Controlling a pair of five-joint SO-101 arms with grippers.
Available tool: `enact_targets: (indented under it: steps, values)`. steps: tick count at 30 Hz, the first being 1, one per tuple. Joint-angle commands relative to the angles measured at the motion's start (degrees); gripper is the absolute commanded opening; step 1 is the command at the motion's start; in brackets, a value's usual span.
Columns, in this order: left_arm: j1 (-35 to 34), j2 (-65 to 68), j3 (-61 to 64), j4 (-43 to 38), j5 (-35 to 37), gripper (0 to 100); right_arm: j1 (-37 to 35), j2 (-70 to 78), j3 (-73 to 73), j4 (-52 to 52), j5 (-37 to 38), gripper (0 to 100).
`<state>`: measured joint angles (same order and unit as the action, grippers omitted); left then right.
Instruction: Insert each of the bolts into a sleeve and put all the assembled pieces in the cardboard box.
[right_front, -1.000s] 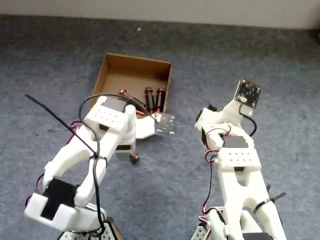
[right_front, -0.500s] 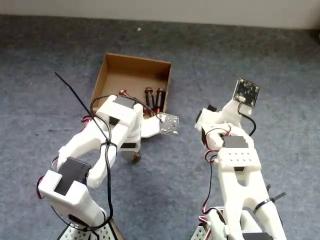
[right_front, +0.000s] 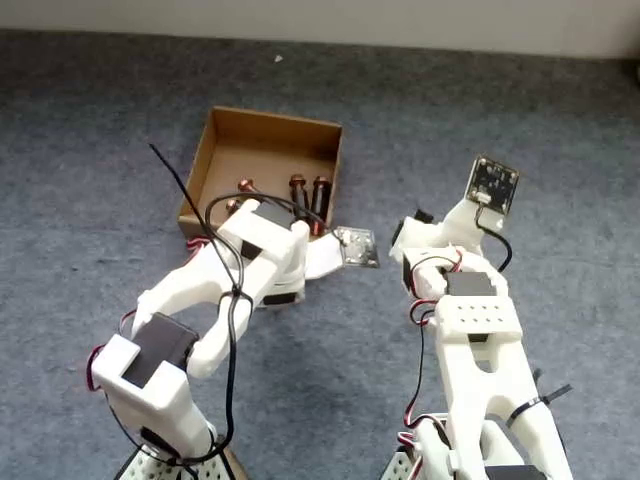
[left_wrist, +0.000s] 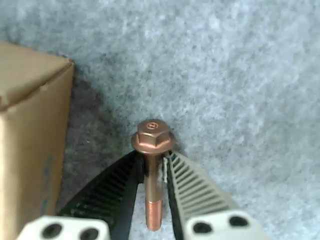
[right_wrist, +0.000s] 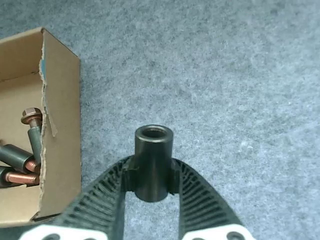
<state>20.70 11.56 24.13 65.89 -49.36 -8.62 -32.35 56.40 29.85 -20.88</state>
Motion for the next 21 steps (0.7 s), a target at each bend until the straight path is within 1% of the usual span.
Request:
enact_targets:
  steps: [1, 6, 9, 14, 21]
  values:
    - [1.1, -4.97, -1.1, -0.44, 5.98, 1, 0.66, -1.98, -0.48, -1.27, 0.62, 0.6]
    - [-1.54, -14.11, 1.27, -0.88, 12.66, 1, 0.66, -2.33, -0.4, -1.27, 0.62, 0.6]
    - [-1.19, -21.49, 4.26, -2.46, 16.97, 1, 0.66, -2.59, -0.4, -1.1, 0.62, 0.6]
    - [-1.54, -33.89, 9.1, -9.05, 27.43, 1, 0.66, -2.68, -0.4, -1.1, 0.62, 0.6]
    - [-1.36, -45.14, 9.63, -14.42, 42.2, 1, 0.57, -2.77, -0.4, -1.1, 0.62, 0.6]
